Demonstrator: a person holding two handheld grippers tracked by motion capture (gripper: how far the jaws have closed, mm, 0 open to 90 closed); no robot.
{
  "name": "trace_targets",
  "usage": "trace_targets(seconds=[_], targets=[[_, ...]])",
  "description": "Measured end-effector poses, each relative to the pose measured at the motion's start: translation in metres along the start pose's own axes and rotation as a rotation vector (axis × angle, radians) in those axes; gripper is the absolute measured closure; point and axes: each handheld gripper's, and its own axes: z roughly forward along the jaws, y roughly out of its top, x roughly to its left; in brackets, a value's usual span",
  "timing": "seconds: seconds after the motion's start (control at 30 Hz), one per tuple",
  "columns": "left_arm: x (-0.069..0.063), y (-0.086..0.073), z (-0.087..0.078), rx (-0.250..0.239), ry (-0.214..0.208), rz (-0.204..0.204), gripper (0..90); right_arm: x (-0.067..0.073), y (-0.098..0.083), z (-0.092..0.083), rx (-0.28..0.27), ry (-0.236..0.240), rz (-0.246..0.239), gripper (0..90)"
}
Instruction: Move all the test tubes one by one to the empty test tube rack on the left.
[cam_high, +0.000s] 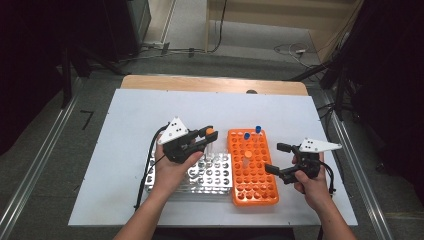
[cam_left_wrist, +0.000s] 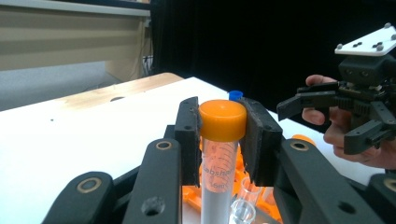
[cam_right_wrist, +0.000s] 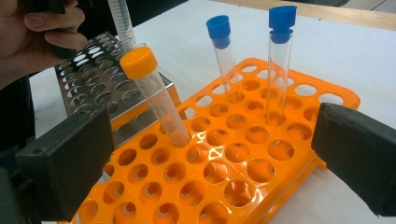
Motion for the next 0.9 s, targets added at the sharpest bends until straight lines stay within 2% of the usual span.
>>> trace_targets(seconds=[0.47,0.7,0.9], targets=[[-0.008,-0.003,-0.002,0.106,0.022,0.054,70.9,0.001,-0.001,0.003,0.011,0.000,-0.006,0.0],[-0.008,-0.007,-0.003,0.159,0.028,0.047,70.8,0.002,-0.001,0.004,0.014,-0.001,-0.011,0.0],[-0.007,-0.011,-0.001,0.188,0.016,0.039,70.4,0.002,-0.001,0.005,0.018,0.000,-0.014,0.0]])
